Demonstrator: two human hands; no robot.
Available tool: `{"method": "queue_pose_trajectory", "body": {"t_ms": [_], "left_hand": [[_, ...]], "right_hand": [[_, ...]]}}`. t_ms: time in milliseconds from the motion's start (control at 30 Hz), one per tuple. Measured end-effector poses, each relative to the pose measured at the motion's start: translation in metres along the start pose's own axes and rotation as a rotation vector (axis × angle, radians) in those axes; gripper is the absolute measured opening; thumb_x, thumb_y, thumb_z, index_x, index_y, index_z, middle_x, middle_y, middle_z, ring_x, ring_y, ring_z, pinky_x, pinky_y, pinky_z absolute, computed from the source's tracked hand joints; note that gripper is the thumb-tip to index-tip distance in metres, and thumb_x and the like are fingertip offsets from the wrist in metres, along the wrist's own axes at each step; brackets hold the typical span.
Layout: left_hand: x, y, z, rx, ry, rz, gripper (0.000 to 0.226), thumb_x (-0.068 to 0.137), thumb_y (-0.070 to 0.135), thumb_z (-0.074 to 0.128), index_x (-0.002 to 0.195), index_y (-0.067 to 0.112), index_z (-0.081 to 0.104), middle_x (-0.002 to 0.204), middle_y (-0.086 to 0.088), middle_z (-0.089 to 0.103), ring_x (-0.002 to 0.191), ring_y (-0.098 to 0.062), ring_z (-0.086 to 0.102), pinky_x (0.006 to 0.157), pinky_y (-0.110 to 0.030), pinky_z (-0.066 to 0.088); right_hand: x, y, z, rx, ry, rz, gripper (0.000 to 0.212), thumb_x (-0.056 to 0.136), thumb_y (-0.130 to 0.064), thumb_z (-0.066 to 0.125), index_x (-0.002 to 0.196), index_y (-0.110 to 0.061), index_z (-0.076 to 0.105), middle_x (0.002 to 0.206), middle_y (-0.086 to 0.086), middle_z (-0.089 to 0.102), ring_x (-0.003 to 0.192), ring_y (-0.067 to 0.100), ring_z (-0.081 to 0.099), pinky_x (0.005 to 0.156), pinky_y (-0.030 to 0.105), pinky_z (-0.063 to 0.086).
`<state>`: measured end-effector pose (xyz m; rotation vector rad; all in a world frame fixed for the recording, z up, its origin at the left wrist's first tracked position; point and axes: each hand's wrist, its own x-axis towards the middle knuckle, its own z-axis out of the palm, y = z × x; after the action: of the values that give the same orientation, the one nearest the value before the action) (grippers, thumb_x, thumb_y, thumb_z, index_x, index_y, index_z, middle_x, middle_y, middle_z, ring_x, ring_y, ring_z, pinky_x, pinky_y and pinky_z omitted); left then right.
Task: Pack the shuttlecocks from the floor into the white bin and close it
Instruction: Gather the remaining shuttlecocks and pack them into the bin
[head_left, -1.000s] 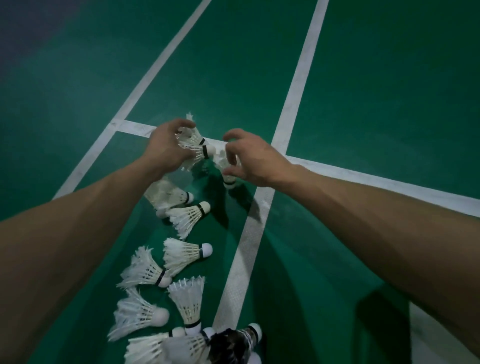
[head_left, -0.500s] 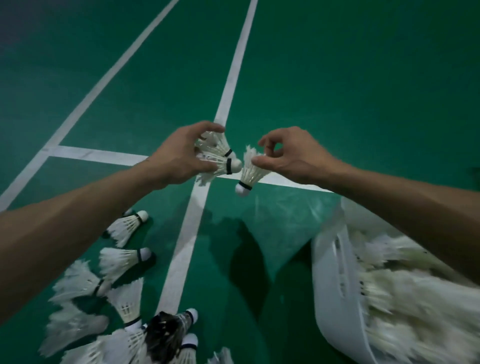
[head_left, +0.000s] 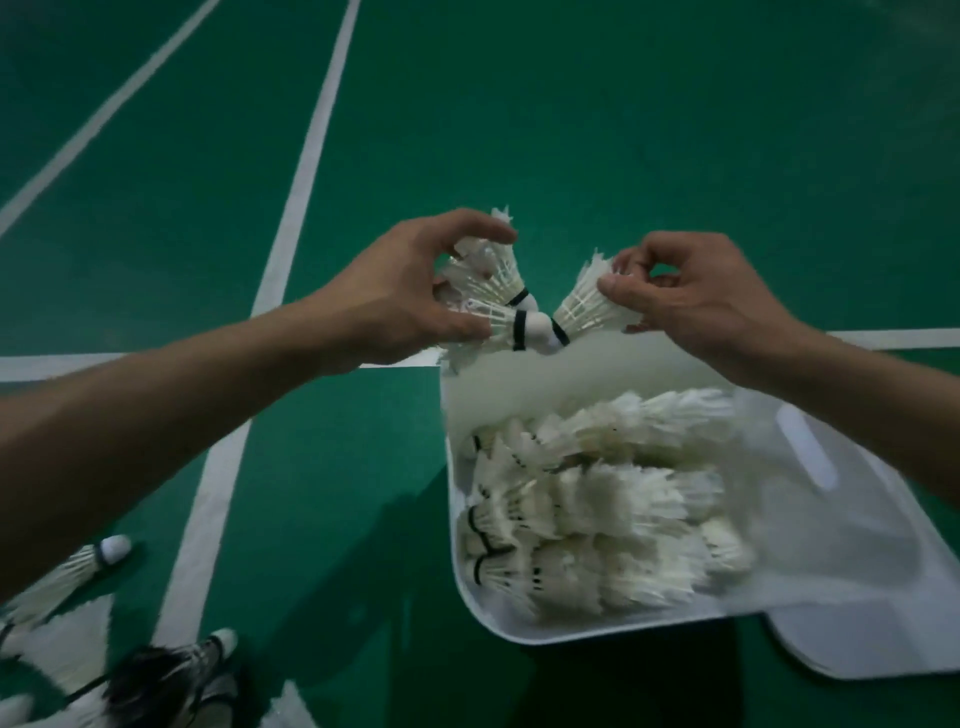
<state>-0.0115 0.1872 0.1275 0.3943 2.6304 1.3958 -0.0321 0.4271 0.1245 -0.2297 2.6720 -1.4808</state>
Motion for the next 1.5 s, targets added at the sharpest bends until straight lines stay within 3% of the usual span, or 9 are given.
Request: {"method": "queue_pose_trajectory", "body": {"t_ms": [133,333,467,700,800,933,1100,1333,1500], "left_hand": [[0.012,0.02,0.056,0.156,-0.169,0.028,0.067,0.073,0.016,0.079,0.128,0.041,0.05,0.139,0.006,0.047,0.097,-0.008,0.059,0.093,-0.031,0.049],[0.032,0.037,0.11,0.387,-0.415,0.104,0.063,0.079,0.019,0.074,0.132,0.04,0.046,0.14,0.009,0.045,0.101,-0.002,0.043,0.072,-0.016,0.032],[0.04,0.039,0.125,0.423,-0.474,0.103,0.063,0.079,0.02,0.074,0.133,0.036,0.047,0.14,0.006,0.046,0.109,-0.005,0.042,0.085,-0.021,0.031],[0.036,0.025,0.129,0.44,-0.496,0.034,0.062,0.079,0.017,0.074,0.131,0.038,0.046,0.139,0.003,0.046,0.104,-0.008,0.044,0.084,-0.027,0.035],[0.033,0.022,0.125,0.445,-0.483,0.029,0.062,0.079,0.018,0.074,0.131,0.039,0.046,0.139,0.003,0.046,0.107,-0.008,0.043,0.086,-0.026,0.035],[0.031,0.02,0.12,0.438,-0.465,0.024,0.062,0.079,0.018,0.075,0.13,0.039,0.046,0.139,0.003,0.047,0.105,-0.009,0.046,0.085,-0.026,0.036],[0.028,0.014,0.113,0.418,-0.443,0.017,0.062,0.079,0.017,0.075,0.13,0.039,0.047,0.14,0.004,0.046,0.104,-0.008,0.045,0.086,-0.025,0.035],[0.031,0.009,0.111,0.377,-0.421,0.011,0.065,0.079,0.014,0.074,0.132,0.039,0.046,0.139,0.004,0.046,0.101,-0.008,0.047,0.083,-0.025,0.035],[0.035,0.016,0.114,0.344,-0.416,0.068,0.067,0.079,0.012,0.074,0.133,0.04,0.045,0.138,0.007,0.047,0.103,-0.008,0.049,0.075,-0.018,0.038]], "right_hand": [[-0.034,0.035,-0.023,-0.081,0.023,0.116,0.034,0.081,-0.031,0.072,0.068,-0.01,0.051,0.108,0.009,0.069,0.094,0.02,0.07,0.085,0.052,0.055],[-0.068,0.085,-0.051,-0.306,0.051,0.236,0.035,0.078,-0.042,0.073,0.063,-0.017,0.053,0.1,0.0,0.07,0.087,0.015,0.068,0.081,0.044,0.055],[-0.085,0.104,-0.065,-0.409,0.106,0.298,0.032,0.081,-0.036,0.073,0.064,-0.015,0.055,0.09,-0.002,0.069,0.083,0.014,0.065,0.066,0.027,0.045],[-0.095,0.105,-0.054,-0.569,0.041,0.257,0.029,0.083,-0.031,0.07,0.066,-0.012,0.057,0.079,0.002,0.065,0.082,0.018,0.061,0.057,0.022,0.039],[-0.1,0.11,-0.042,-0.462,-0.003,0.374,0.031,0.083,-0.034,0.071,0.067,-0.012,0.056,0.078,0.003,0.066,0.073,0.018,0.061,0.06,0.027,0.046],[-0.1,0.116,-0.024,0.038,-0.048,0.578,0.029,0.082,-0.023,0.074,0.071,-0.009,0.052,0.072,0.012,0.051,0.072,0.023,0.055,0.079,0.051,0.057],[-0.095,0.116,-0.018,0.287,-0.17,0.779,0.005,0.088,-0.004,0.065,0.089,-0.005,0.06,0.091,0.011,0.057,0.085,0.023,0.056,0.088,0.041,0.056],[-0.088,0.125,-0.006,0.289,-0.238,0.758,0.004,0.092,-0.005,0.059,0.089,-0.003,0.058,0.091,0.01,0.055,0.085,0.021,0.063,0.084,0.033,0.057],[-0.084,0.118,-0.025,-0.072,-0.337,0.586,0.025,0.087,-0.017,0.069,0.11,-0.007,0.063,0.104,0.011,0.067,0.089,0.021,0.067,0.076,0.031,0.058]]}}
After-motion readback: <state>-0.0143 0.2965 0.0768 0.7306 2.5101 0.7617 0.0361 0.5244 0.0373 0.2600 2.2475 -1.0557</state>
